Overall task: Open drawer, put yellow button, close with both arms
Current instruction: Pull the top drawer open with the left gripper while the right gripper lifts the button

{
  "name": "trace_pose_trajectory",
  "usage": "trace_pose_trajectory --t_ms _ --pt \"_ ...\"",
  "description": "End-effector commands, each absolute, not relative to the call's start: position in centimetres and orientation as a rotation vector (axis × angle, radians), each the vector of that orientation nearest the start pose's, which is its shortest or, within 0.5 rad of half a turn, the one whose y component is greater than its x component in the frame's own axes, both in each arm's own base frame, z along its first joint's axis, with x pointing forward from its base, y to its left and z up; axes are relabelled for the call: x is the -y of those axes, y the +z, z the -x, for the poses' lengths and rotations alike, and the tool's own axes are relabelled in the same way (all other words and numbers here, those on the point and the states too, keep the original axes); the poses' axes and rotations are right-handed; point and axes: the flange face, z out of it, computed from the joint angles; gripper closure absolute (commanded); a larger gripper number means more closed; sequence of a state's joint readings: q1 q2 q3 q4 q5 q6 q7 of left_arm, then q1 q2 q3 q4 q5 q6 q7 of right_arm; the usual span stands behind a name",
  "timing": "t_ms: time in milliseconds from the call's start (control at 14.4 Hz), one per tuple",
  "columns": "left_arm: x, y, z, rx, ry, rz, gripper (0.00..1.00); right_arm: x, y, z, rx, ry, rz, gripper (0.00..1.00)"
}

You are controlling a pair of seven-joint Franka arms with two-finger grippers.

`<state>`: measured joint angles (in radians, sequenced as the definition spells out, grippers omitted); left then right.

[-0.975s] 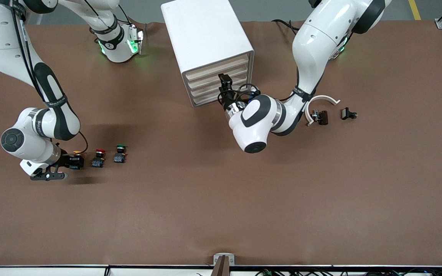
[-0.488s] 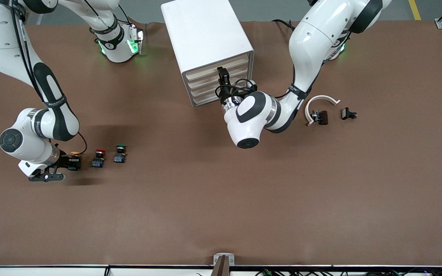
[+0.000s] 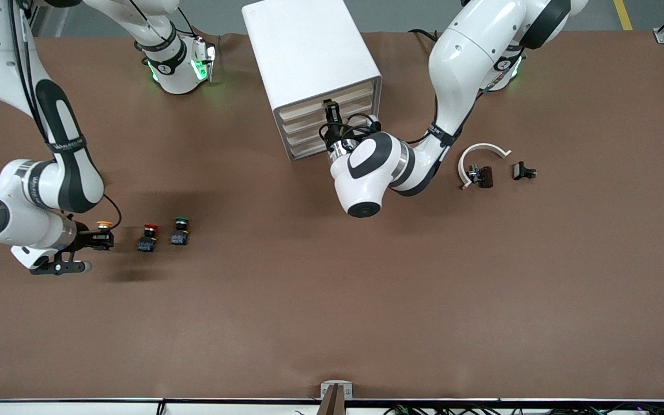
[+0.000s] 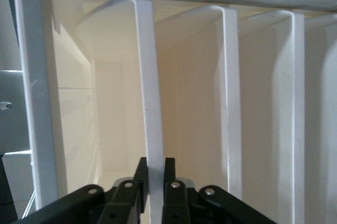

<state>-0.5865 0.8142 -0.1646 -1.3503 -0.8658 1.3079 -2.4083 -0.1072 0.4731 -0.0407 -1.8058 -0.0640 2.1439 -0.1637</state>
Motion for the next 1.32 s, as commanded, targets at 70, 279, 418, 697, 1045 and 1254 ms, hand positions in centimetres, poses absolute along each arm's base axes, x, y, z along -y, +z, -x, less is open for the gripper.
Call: trace_pose_trajectory --t_ms 70,279,418,697,1045,1254 --pt "48.2 26.3 -46.0 1.689 1.235 1.248 0.95 6.3 33.5 -62.2 -0.031 0.331 3.184 0.72" --pt "47.4 26.5 -48.8 1.812 1.255 1.254 0.95 1.9 38.6 -61.0 -0.154 0.37 3.201 0.72" --pt "46.0 26.6 -50.7 1.876 1.254 1.252 0.95 -0.9 41.5 -60.2 -0.211 0.42 3.209 0.72" --pt "43.5 27.2 -54.0 1.977 1.254 1.254 0.94 -8.8 47.0 -58.5 -0.447 0.532 3.241 0.72" --pt "41.2 28.2 -56.6 2.046 1.287 1.286 0.59 -20.7 50.7 -55.0 -0.85 0.556 3.183 0.71" --pt "40.1 28.5 -57.4 2.065 1.297 1.274 0.0 -29.5 51.8 -51.5 -1.104 0.51 3.111 0.72"
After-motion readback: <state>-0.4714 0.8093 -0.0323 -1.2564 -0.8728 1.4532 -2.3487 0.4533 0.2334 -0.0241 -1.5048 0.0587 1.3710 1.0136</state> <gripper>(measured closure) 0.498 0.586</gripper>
